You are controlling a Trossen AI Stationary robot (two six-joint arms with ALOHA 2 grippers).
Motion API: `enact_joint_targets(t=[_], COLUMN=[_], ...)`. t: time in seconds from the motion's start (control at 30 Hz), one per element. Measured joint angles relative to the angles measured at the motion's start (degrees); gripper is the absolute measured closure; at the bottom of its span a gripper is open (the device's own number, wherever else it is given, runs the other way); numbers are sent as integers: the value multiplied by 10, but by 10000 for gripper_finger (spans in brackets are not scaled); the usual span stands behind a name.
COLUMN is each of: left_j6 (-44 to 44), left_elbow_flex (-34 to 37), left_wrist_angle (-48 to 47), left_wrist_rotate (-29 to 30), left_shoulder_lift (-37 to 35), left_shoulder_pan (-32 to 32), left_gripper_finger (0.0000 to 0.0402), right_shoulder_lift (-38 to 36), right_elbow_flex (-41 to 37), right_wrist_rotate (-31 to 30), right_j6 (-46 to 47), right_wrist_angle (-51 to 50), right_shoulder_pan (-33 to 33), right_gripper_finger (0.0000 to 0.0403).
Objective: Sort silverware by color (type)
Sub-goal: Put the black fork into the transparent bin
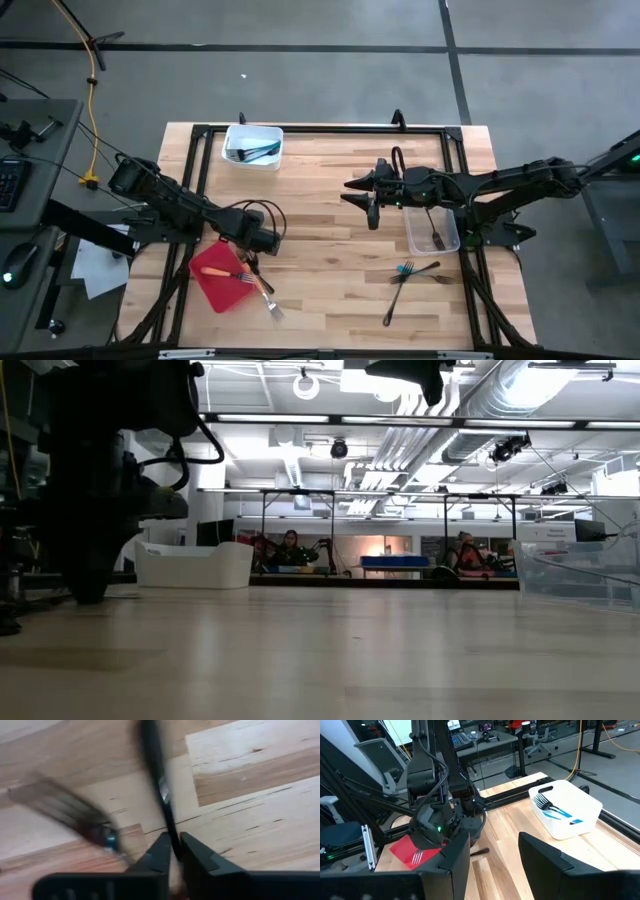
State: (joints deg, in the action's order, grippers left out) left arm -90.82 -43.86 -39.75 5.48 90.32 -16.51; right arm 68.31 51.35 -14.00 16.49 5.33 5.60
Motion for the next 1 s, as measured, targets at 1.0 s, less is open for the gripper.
enact_joint_targets(t=[1.0], left_j6=[331], left_elbow_flex=[-2], left_wrist_angle=[367], left_wrist_rotate=[75], left_shoulder_lift=[-30], left_shoulder_pan=[127], left_gripper_finger=[401], right_shoulder_lift=[0], right_elbow_flex=[0], right_wrist_rotate=[0], right_j6=[41], right_wrist_angle=[0], right_shoulder_pan=[0], right_gripper_finger=[249])
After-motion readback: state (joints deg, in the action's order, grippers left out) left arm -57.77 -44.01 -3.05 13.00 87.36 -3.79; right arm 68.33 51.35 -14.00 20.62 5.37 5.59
